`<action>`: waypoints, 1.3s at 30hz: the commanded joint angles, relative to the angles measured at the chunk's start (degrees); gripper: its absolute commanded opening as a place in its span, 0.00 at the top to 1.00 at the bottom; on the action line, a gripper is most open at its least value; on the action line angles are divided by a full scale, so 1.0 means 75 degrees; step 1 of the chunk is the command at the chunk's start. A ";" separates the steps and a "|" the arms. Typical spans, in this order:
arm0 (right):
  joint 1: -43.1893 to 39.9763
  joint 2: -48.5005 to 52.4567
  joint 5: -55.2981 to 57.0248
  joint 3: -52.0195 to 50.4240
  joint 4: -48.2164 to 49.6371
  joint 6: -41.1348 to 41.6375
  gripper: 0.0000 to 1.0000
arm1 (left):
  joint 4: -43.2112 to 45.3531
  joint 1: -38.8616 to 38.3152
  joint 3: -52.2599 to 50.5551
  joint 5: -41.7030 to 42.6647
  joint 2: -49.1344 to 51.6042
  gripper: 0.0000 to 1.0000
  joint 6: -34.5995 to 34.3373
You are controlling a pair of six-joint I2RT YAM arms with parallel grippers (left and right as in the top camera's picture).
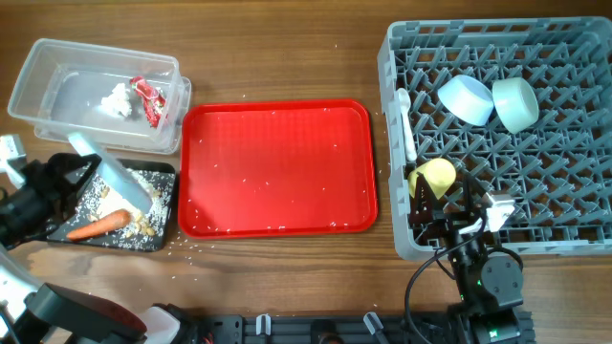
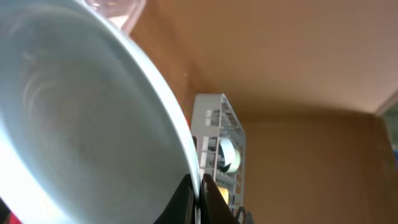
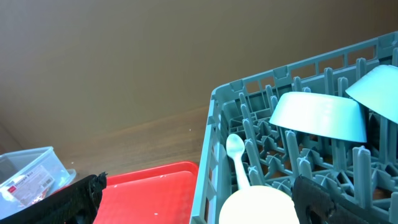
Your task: Sort waste into correct bins and load items into the dishwasher rack
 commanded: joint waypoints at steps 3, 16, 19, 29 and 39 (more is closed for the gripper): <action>-0.0029 -0.0070 -0.0102 -0.0017 0.0020 0.0082 0.00 | -0.0143 -0.0519 -0.0038 0.0536 -0.0379 0.96 0.0868; -0.0029 -0.0070 -0.0102 -0.0017 0.0020 0.0085 0.00 | 1.3685 -1.0037 -0.0038 -0.2101 0.0711 0.96 -0.9390; -0.0029 -0.0070 -0.0102 -0.0017 0.0020 0.0079 0.01 | 1.5635 -1.1418 -0.0038 -0.4468 0.1367 0.96 -1.0573; -0.0029 -0.0070 -0.0102 -0.0017 0.0020 0.0082 0.00 | 1.5693 -1.2776 -0.0038 -0.6266 0.2559 0.96 -1.1514; -0.0029 -0.0070 -0.0102 -0.0017 0.0020 0.0082 0.00 | 1.5644 -1.2094 -0.0038 -0.4322 0.2929 0.00 -1.2100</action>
